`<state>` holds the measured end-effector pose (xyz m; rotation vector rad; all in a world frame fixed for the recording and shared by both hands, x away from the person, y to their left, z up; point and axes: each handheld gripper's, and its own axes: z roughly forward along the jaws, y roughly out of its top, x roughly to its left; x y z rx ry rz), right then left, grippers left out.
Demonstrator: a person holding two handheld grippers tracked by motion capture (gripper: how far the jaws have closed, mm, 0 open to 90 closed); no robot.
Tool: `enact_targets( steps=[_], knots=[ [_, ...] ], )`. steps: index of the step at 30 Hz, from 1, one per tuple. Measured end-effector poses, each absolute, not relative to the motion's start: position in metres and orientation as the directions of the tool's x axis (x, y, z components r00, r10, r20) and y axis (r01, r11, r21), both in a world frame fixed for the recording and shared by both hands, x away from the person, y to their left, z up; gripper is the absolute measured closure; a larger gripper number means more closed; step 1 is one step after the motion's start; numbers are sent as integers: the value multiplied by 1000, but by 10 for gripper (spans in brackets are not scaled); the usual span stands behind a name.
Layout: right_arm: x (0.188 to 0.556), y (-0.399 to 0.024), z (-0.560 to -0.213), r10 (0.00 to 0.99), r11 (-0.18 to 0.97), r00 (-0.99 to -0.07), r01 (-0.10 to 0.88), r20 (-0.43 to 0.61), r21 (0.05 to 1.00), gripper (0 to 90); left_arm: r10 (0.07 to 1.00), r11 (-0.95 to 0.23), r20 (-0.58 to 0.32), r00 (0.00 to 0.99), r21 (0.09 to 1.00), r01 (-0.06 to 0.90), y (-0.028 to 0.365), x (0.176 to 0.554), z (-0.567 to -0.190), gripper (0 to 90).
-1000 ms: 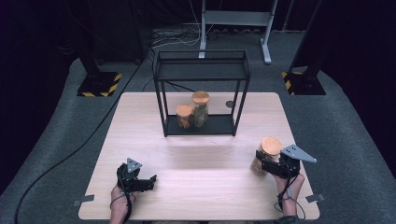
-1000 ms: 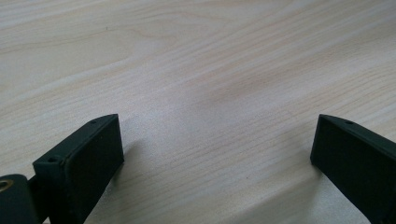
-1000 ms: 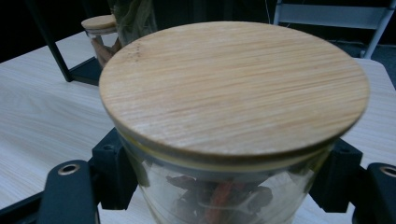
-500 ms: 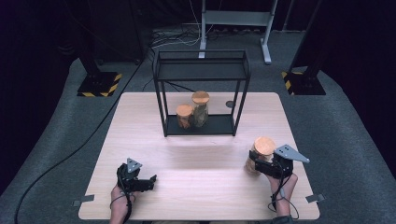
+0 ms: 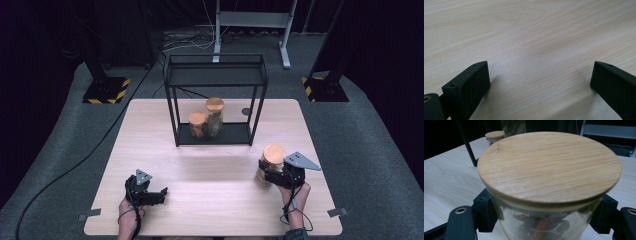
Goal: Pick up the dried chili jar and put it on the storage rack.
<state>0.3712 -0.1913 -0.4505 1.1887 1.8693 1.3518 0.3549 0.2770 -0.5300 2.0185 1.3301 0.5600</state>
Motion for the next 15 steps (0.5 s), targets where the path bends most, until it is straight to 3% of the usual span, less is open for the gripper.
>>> enact_targets(
  steps=[15],
  knots=[
    [380, -177, -441, 876, 142, -480, 332, 38, 932, 238, 919, -274, -2, 394, 715, 644, 277, 355, -530, 20]
  ],
)
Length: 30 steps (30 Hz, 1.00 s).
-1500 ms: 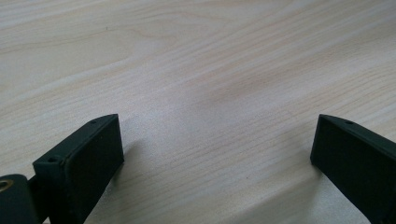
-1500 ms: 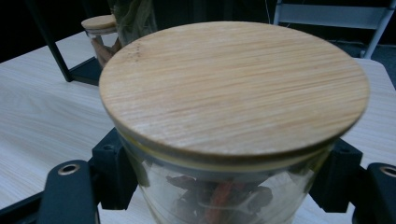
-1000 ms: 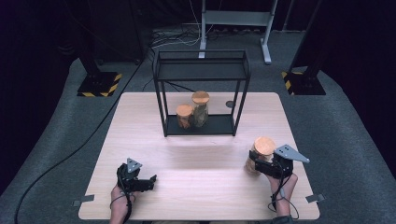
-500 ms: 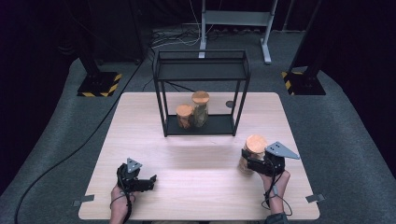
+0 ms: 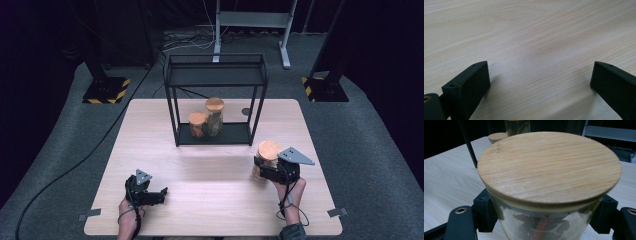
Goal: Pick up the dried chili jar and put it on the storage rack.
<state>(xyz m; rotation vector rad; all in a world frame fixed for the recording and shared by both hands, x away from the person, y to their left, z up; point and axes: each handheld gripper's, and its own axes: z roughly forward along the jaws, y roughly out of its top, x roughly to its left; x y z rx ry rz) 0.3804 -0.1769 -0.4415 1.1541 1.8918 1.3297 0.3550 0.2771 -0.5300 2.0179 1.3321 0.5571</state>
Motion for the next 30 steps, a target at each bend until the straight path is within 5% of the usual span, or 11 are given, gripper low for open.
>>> enact_targets(
  steps=[30],
  knots=[
    [401, -159, -431, 865, 159, -501, 325, 28, 932, 238, 919, -275, -2, 394, 715, 643, 277, 355, -530, 20]
  ],
)
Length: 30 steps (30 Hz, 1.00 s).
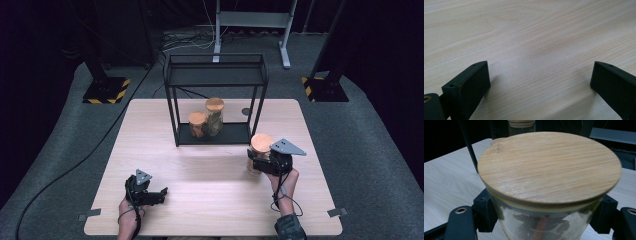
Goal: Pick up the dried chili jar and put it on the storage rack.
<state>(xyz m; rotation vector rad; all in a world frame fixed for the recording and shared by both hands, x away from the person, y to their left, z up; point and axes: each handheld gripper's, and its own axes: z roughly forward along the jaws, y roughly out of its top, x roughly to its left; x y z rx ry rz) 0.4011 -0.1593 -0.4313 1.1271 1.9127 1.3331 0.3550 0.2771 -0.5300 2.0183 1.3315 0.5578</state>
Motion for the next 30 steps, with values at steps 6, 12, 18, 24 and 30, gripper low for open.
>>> enact_targets(
  steps=[6, 12, 18, 24, 30],
  knots=[
    [405, -157, -429, 864, 162, -503, 325, 26, 932, 238, 919, -275, -2, 395, 715, 643, 277, 355, -530, 21],
    [410, -154, -428, 865, 161, -501, 327, 27, 931, 239, 919, -274, -2, 394, 715, 643, 277, 355, -530, 21],
    [416, -153, -428, 865, 159, -501, 327, 28, 932, 239, 919, -274, -3, 394, 715, 643, 277, 355, -530, 21],
    [421, -150, -426, 866, 156, -500, 330, 32, 931, 239, 919, -274, -3, 394, 715, 644, 277, 355, -530, 21],
    [427, -145, -425, 863, 162, -505, 326, 26, 931, 239, 919, -274, -2, 395, 715, 643, 277, 355, -530, 21]
  ],
)
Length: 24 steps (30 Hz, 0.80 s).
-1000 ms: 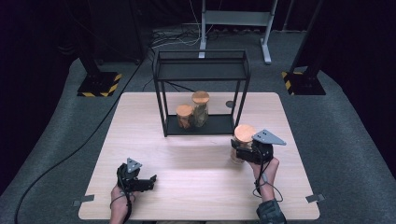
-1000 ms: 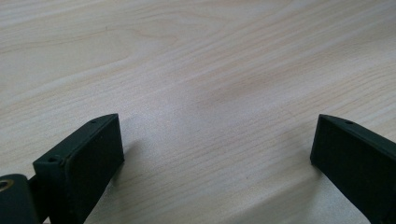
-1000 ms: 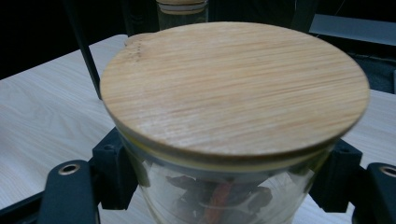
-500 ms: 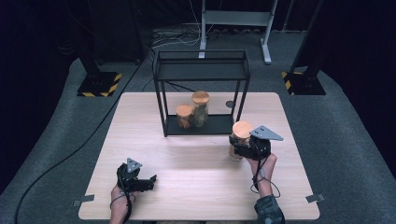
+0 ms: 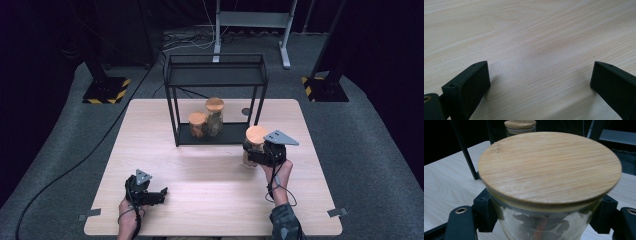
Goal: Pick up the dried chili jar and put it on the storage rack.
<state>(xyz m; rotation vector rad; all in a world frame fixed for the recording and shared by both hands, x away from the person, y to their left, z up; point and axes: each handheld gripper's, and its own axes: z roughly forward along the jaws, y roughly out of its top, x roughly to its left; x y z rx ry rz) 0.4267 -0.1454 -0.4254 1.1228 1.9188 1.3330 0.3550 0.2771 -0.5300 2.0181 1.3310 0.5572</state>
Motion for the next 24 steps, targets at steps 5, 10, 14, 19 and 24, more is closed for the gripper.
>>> enact_targets(
  steps=[5, 10, 14, 19, 24],
  knots=[
    [431, -141, -425, 863, 173, -505, 326, 16, 929, 239, 919, -275, -2, 395, 715, 643, 277, 355, -530, 21],
    [436, -139, -425, 862, 180, -506, 325, 10, 929, 239, 919, -275, -2, 395, 714, 643, 277, 355, -530, 21],
    [440, -137, -425, 865, 172, -502, 328, 17, 929, 239, 919, -274, -2, 395, 715, 643, 277, 355, -530, 21],
    [445, -134, -425, 867, 158, -497, 329, 28, 931, 239, 919, -275, -2, 395, 715, 643, 277, 355, -530, 21],
    [450, -130, -426, 869, 159, -494, 334, 28, 929, 239, 919, -274, -3, 395, 714, 644, 277, 355, -530, 21]
  ],
)
